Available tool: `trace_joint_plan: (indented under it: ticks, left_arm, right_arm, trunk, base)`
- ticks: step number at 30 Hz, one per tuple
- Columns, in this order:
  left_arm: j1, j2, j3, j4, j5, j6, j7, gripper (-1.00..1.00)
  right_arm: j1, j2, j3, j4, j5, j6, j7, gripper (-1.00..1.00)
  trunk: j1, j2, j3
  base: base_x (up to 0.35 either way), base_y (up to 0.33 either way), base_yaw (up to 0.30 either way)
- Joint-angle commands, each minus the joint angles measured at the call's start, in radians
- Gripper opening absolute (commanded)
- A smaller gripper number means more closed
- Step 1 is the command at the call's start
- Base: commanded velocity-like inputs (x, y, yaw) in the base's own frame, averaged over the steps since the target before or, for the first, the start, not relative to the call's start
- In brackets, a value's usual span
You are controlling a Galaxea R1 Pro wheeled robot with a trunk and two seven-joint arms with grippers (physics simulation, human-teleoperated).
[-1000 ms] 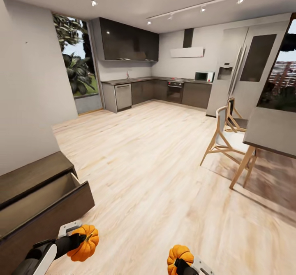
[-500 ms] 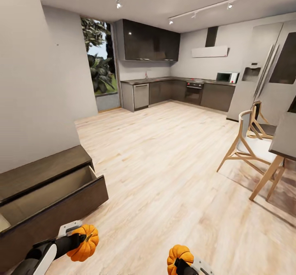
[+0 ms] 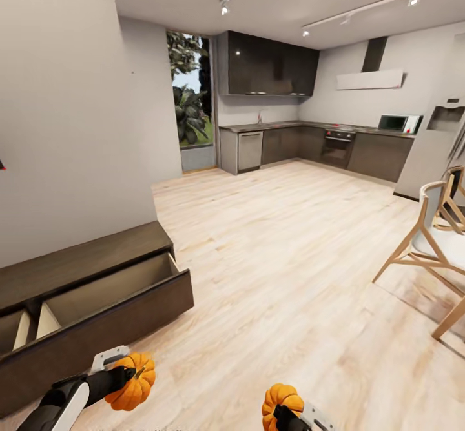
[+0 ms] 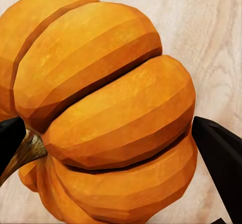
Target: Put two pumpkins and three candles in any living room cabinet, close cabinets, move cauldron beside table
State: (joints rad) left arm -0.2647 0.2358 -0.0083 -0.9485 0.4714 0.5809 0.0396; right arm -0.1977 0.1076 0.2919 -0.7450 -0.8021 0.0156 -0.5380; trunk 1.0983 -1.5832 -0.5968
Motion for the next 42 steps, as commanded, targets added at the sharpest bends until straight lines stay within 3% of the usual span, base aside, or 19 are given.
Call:
trace_joint_plan:
  ticks: [1, 6, 12, 13, 16, 18, 19, 23, 25, 28, 31, 34, 37, 42]
  left_arm:
    - [-0.001, 0.000, -0.001, -0.001, 0.009, 0.005, 0.005, -1.00]
    - [-0.001, 0.000, -0.001, 0.000, 0.010, 0.007, 0.006, -1.00]
    - [-0.001, 0.000, -0.001, 0.000, 0.010, 0.008, 0.007, -1.00]
    - [-0.001, 0.000, -0.001, 0.000, 0.010, 0.008, 0.007, -1.00]
    - [-0.001, 0.000, -0.001, 0.000, 0.008, 0.010, 0.008, -1.00]
    - [-0.001, 0.002, 0.002, 0.000, 0.010, 0.015, 0.008, -1.00]
    - [-0.001, 0.003, 0.004, 0.000, 0.010, 0.024, 0.008, -1.00]
    - [-0.006, 0.004, 0.006, -0.031, 0.011, 0.087, 0.011, -1.00]
    - [-0.031, 0.004, 0.007, -0.086, 0.008, 0.186, 0.012, -1.00]
    - [-0.056, 0.007, 0.009, -0.110, 0.007, 0.261, 0.015, -1.00]
    - [-0.072, 0.009, 0.011, -0.105, 0.006, 0.283, 0.035, -1.00]
    - [-0.095, 0.013, 0.027, -0.101, 0.006, 0.285, 0.089, -1.00]
    - [-0.108, 0.012, 0.075, -0.101, 0.009, 0.286, 0.145, -1.00]
    - [-0.112, 0.015, 0.091, -0.113, 0.012, 0.290, 0.157, -1.00]
  right_arm:
    - [0.000, -0.001, 0.003, -0.002, -0.005, 0.002, -0.007, -1.00]
    - [0.000, 0.002, 0.004, -0.002, -0.004, 0.004, -0.007, -1.00]
    - [0.000, 0.022, 0.008, -0.002, -0.002, 0.011, -0.007, -1.00]
    - [-0.001, 0.029, 0.028, -0.003, -0.001, 0.012, -0.011, -1.00]
    - [-0.005, 0.035, 0.136, -0.010, 0.001, 0.038, -0.024, -1.00]
    - [-0.014, 0.036, 0.196, -0.039, 0.002, 0.111, -0.070, -1.00]
    - [-0.023, 0.036, 0.208, -0.066, 0.002, 0.159, -0.098, -1.00]
    - [-0.127, 0.034, 0.224, -0.205, 0.002, 0.413, -0.211, -1.00]
    - [-0.203, 0.034, 0.225, -0.238, 0.001, 0.506, -0.260, -1.00]
    - [-0.274, 0.035, 0.225, -0.249, 0.002, 0.547, -0.301, -1.00]
    - [-0.341, 0.036, 0.226, -0.255, 0.001, 0.601, -0.353, -1.00]
    - [-0.357, 0.038, 0.226, -0.257, 0.000, 0.622, -0.363, -1.00]
    - [-0.362, 0.046, 0.231, -0.263, -0.001, 0.635, -0.365, -1.00]
    - [-0.364, 0.055, 0.235, -0.308, -0.001, 0.706, -0.364, -1.00]
  trunk:
    - [-0.004, 0.007, 0.002]
    - [-0.023, 0.042, 0.016]
    - [-0.046, 0.084, 0.033]
    - [-0.050, 0.091, 0.036]
    - [-0.062, 0.112, 0.044]
    - [-0.069, 0.126, 0.049]
    - [-0.073, 0.133, 0.051]
    - [-0.088, 0.161, 0.060]
    - [-0.096, 0.175, 0.064]
    - [-0.108, 0.196, 0.071]
    - [-0.119, 0.217, 0.077]
    - [-0.131, 0.238, 0.084]
    - [-0.142, 0.259, 0.090]
    - [-0.161, 0.294, 0.099]
  base:
    - [0.000, 0.000, 0.289]
    - [0.000, 0.000, 0.289]
    - [0.000, 0.000, 0.289]
    - [0.000, 0.000, 0.289]
    - [0.000, 0.000, 0.287]
    - [0.000, 0.000, 0.277]
    - [0.000, 0.000, 0.266]
    - [0.000, 0.000, 0.254]
    - [0.000, 0.000, 0.246]
    - [0.000, 0.000, 0.245]
    - [0.000, 0.000, 0.244]
    - [0.000, 0.000, 0.243]
    - [0.000, 0.000, 0.231]
    - [0.000, 0.000, 0.200]
